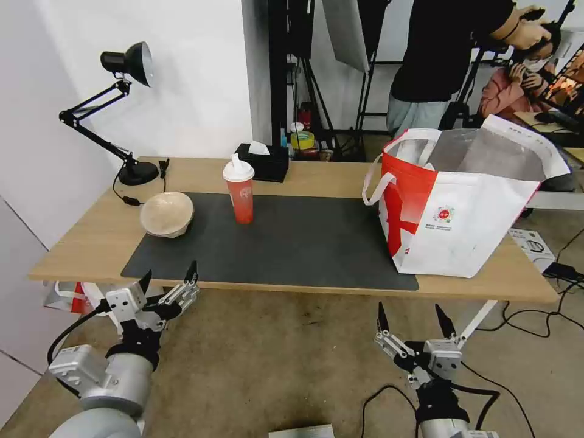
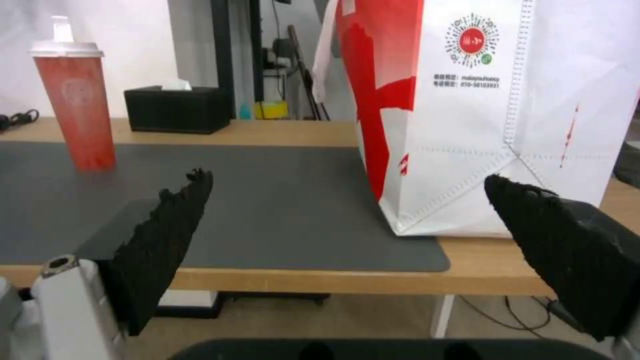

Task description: Pick up the trash from the table and place it into the takeout bag.

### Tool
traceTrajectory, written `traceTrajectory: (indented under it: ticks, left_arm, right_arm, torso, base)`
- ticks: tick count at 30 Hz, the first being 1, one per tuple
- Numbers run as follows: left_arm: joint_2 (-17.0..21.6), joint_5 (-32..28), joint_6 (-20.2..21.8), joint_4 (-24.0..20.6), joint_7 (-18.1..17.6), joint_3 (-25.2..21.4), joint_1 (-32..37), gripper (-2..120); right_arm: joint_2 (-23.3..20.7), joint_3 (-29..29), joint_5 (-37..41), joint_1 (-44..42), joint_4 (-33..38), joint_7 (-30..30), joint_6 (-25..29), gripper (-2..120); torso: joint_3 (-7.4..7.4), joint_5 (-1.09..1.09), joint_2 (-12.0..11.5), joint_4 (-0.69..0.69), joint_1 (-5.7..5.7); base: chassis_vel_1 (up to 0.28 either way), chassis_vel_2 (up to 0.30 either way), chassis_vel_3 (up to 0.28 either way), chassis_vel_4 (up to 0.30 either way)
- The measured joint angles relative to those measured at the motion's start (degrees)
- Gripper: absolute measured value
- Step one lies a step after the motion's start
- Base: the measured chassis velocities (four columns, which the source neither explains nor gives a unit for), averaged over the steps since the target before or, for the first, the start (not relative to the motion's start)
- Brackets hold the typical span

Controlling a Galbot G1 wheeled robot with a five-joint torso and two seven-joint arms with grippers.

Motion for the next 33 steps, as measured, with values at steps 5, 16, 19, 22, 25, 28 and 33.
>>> traceTrajectory:
  ticks: [5, 16, 19, 22, 25, 28, 33]
  left_arm:
    - [-0.04, -0.01, 0.06, 0.00, -0.01, -0.18, 0.05, 100]
    - [-0.88, -0.05, 0.34, 0.00, 0.19, -0.70, 0.35, 100]
    - [-0.88, 0.05, 0.35, 0.00, 0.21, -0.64, 0.40, 100]
    - [-0.90, 0.09, 0.35, 0.00, 0.22, -0.64, 0.34, 100]
    - [-0.95, 0.19, 0.36, 0.00, 0.20, -0.65, 0.37, 100]
    - [-1.10, 0.34, 0.36, 0.00, 0.22, -0.73, 0.57, 100]
    - [-1.19, 0.43, 0.37, 0.00, 0.25, -1.02, 0.72, 100]
  right_arm:
    - [0.12, 0.10, -0.77, -0.02, -0.12, -0.37, 0.28, 100]
    - [-2.69, 2.14, 3.49, 2.39, 2.48, -14.88, 5.34, 100]
    - [-5.27, 4.48, 11.17, 5.49, 4.65, -23.25, 6.38, 100]
    - [-8.18, 6.94, 22.22, 11.76, 6.52, -34.23, 5.93, 100]
    - [-10.21, 6.84, 30.23, 18.46, 7.20, -39.41, 3.14, 100]
    - [-11.40, -0.32, 37.03, 32.32, 4.99, -37.59, -0.99, 100]
    - [-10.87, -6.88, 40.34, 41.62, 3.20, -34.31, -7.10, 100]
  torso:
    - [0.00, 0.00, 0.00, 0.00, 0.00]
    - [0.00, 0.01, 0.00, -0.01, 0.00]
    - [0.00, 0.01, 0.00, -0.01, 0.00]
    - [0.00, 0.01, 0.00, 0.00, 0.00]
    - [0.01, -0.01, 0.00, 0.00, 0.00]
    - [0.02, 0.01, 0.00, 0.02, 0.00]
    - [0.01, 0.00, -0.01, 0.00, 0.02]
  base:
    - [0.000, 0.000, 0.000, 0.000]
    - [0.000, 0.000, 0.000, 0.000]
    - [0.000, 0.000, 0.000, 0.000]
    - [0.000, 0.000, 0.000, 0.000]
    - [0.000, 0.000, 0.000, 0.000]
    - [0.000, 0.000, 0.000, 0.000]
    - [0.000, 0.000, 0.000, 0.000]
